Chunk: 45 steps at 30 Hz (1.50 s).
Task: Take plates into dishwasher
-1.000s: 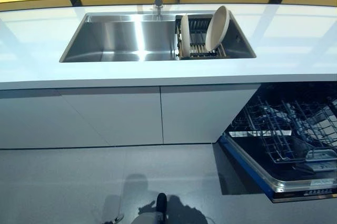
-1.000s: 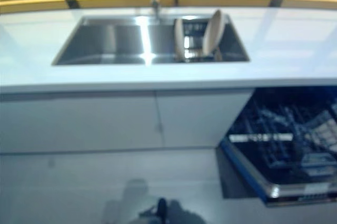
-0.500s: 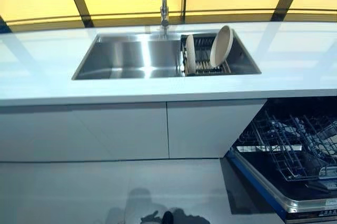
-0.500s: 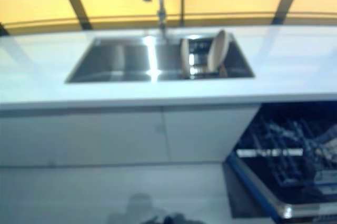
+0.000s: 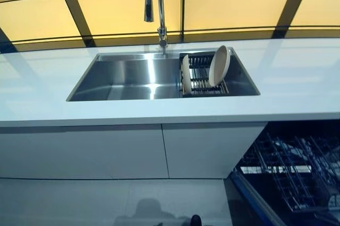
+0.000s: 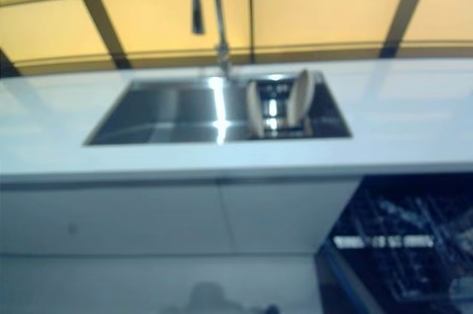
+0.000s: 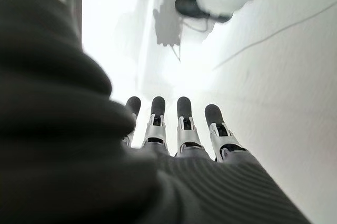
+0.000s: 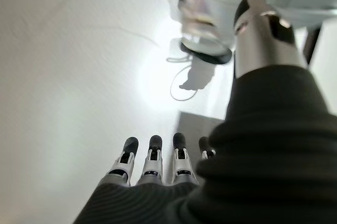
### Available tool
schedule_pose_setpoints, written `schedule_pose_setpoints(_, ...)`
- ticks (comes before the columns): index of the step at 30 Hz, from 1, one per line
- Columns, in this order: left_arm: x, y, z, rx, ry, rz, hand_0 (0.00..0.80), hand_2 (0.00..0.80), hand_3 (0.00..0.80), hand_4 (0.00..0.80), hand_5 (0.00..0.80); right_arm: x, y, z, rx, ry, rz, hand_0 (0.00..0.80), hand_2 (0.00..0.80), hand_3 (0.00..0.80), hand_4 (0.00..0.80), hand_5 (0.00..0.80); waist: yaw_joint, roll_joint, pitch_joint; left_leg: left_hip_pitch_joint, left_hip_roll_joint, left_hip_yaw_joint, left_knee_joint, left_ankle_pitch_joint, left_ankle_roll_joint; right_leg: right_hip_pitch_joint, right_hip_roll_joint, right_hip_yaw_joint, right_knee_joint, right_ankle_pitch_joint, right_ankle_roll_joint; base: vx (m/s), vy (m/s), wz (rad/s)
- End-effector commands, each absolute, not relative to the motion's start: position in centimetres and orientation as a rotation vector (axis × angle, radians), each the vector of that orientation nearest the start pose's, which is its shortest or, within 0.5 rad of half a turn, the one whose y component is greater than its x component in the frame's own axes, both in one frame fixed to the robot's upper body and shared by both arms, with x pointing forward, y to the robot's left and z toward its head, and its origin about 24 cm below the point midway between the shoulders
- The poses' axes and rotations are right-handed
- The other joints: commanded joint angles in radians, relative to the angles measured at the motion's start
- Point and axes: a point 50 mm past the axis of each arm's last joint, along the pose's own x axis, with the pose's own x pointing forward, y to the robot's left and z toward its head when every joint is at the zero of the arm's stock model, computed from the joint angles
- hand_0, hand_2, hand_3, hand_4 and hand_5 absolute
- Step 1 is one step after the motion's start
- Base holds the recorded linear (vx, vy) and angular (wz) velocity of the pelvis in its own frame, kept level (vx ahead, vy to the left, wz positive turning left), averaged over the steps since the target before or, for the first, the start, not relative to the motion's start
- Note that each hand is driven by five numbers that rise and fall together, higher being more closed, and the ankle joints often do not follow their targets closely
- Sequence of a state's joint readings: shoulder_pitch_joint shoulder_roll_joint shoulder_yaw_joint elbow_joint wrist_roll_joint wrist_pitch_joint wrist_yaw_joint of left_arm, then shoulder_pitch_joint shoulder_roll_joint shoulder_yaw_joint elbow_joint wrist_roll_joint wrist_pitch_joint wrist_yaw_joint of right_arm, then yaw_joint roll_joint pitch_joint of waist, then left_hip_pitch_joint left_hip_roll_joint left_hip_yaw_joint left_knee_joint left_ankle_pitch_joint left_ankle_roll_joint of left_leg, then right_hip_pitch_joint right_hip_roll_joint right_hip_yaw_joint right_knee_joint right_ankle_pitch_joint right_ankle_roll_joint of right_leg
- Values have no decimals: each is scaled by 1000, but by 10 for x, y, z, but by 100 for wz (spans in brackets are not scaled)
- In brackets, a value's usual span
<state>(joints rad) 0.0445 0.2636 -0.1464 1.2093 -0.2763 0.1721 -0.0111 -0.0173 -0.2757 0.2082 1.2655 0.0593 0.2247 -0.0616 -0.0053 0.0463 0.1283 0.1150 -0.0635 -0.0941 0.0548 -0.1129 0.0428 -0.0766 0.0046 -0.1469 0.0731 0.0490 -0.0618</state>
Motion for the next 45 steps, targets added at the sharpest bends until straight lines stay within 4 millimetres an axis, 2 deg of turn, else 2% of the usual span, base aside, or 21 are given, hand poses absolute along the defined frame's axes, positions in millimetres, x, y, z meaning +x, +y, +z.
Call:
schedule_pose_setpoints(1,70,246,-164,121,1384,174,0,0,0,0,0,78,-262,-158,-430,1451,-102,0,0,0,0,0,25,-10,-4,-19,-29,43,7,-29,58,55,-24,51,-74,-22,109,122,-10,6)
schedule_pose_setpoints(6,71,250,-162,151,1385,164,0,0,0,0,0,106,-256,-153,-489,1298,-9,0,0,0,0,0,41,-14,3,-20,-26,43,-14,-24,59,50,-36,33,-63,-30,120,80,10,9)
schedule_pose_setpoints(8,72,255,-160,172,1387,163,0,0,0,0,0,145,-248,-140,-544,1122,142,0,0,0,0,0,49,-22,9,-21,-23,46,-13,-26,62,45,-42,28,-52,-32,128,52,-5,9)
schedule_pose_setpoints(11,73,275,-150,213,1374,179,0,0,0,0,0,209,-235,-86,-620,822,432,0,0,0,0,0,54,-48,17,-38,-16,61,-2,-32,64,30,-47,30,-39,-32,136,3,-24,-2)
schedule_pose_setpoints(13,70,286,-146,226,1368,195,0,0,0,0,0,221,-240,-57,-660,735,564,0,0,0,0,0,52,-61,19,-44,-12,72,0,-33,65,24,-47,30,-37,-29,141,5,-39,2)
schedule_pose_setpoints(15,70,303,-139,242,1359,222,0,0,0,0,0,237,-249,3,-632,578,742,0,0,0,0,0,45,-82,23,-45,-6,90,-5,-31,66,20,-47,31,-35,-20,150,31,-32,5)
schedule_pose_setpoints(17,68,310,-137,248,1354,236,0,0,0,0,0,246,-240,50,-526,454,884,0,0,0,0,0,40,-91,24,-43,-3,101,-9,-29,67,16,-47,34,-26,-21,154,19,-1,1)
schedule_pose_setpoints(18,68,311,-136,248,1353,239,0,0,0,0,0,247,-238,60,-488,427,917,0,0,0,0,0,39,-93,23,-43,-3,103,-9,-29,67,14,-47,36,-24,-22,154,43,10,-1)
schedule_pose_setpoints(19,69,314,-135,248,1349,246,0,0,0,0,0,254,-223,96,-332,286,1004,0,0,0,0,0,36,-100,22,-42,-1,111,-5,-31,65,8,-48,38,-9,-27,157,51,12,-6)
schedule_pose_setpoints(20,70,314,-135,250,1349,244,0,0,0,0,0,259,-220,111,-255,207,1006,0,0,0,0,0,36,-102,21,-40,0,114,-3,-34,65,7,-48,39,-1,-30,158,71,11,-7)
schedule_pose_setpoints(25,72,306,-138,275,1342,212,0,0,0,0,0,294,-221,168,51,-140,800,0,0,0,0,0,48,-100,10,-24,4,115,8,-55,68,23,-50,29,28,-59,160,91,-15,-8)
schedule_pose_setpoints(29,79,302,-138,284,1331,205,0,0,0,0,0,316,-266,216,171,-341,395,0,0,0,0,0,60,-95,-2,-12,7,112,21,-77,72,57,-45,21,38,-94,148,118,-42,2)
schedule_pose_setpoints(32,82,304,-138,269,1337,232,0,0,0,0,0,321,-286,246,197,-414,227,0,0,0,0,0,60,-97,-7,-12,12,125,72,-111,67,74,-43,17,43,-118,132,129,-48,2)
schedule_pose_setpoints(34,79,302,-140,247,1363,254,0,0,0,0,0,326,-309,285,216,-454,14,0,0,0,0,0,75,-121,1,-86,30,162,351,-127,29,134,-43,14,19,-134,84,176,-112,0)
schedule_pose_setpoints(35,77,299,-142,238,1366,252,0,0,0,0,0,328,-312,296,216,-455,-36,0,0,0,0,0,87,-120,17,-184,38,158,548,-72,13,149,-34,7,13,-134,60,31,-86,1)
schedule_pose_setpoints(37,77,291,-145,209,1360,251,0,0,0,0,0,328,-321,312,139,-482,-180,0,0,0,0,0,104,-98,41,-338,35,113,715,-3,-20,159,-6,-5,25,-138,23,-2,27,-16)
schedule_pose_setpoints(39,78,287,-146,192,1361,254,0,0,0,0,0,327,-324,322,109,-487,-263,0,0,0,0,0,102,-95,48,-348,38,101,604,25,-40,171,-10,-14,30,-145,22,102,118,-13)
schedule_pose_setpoints(40,79,286,-147,192,1362,245,0,0,0,0,0,329,-326,326,89,-477,-359,0,0,0,0,0,97,-107,48,-283,35,109,361,25,-43,190,-36,-30,21,-144,42,187,186,17)
schedule_pose_setpoints(41,81,285,-147,209,1350,223,0,0,0,0,0,328,-331,332,76,-477,-442,0,0,0,0,0,96,-106,48,-244,22,117,103,100,-59,219,-41,-51,14,-148,56,224,208,27)
schedule_pose_setpoints(42,82,285,-147,218,1341,213,0,0,0,0,0,327,-335,335,55,-479,-492,0,0,0,0,0,97,-107,52,-241,18,108,65,131,-59,236,-40,-53,19,-161,54,160,142,26)
schedule_pose_setpoints(45,88,283,-146,209,1336,219,0,0,0,0,0,326,-335,342,105,-483,-499,0,0,0,0,0,88,-112,25,-197,-2,87,36,83,-27,249,-56,-38,30,-194,64,273,197,17)
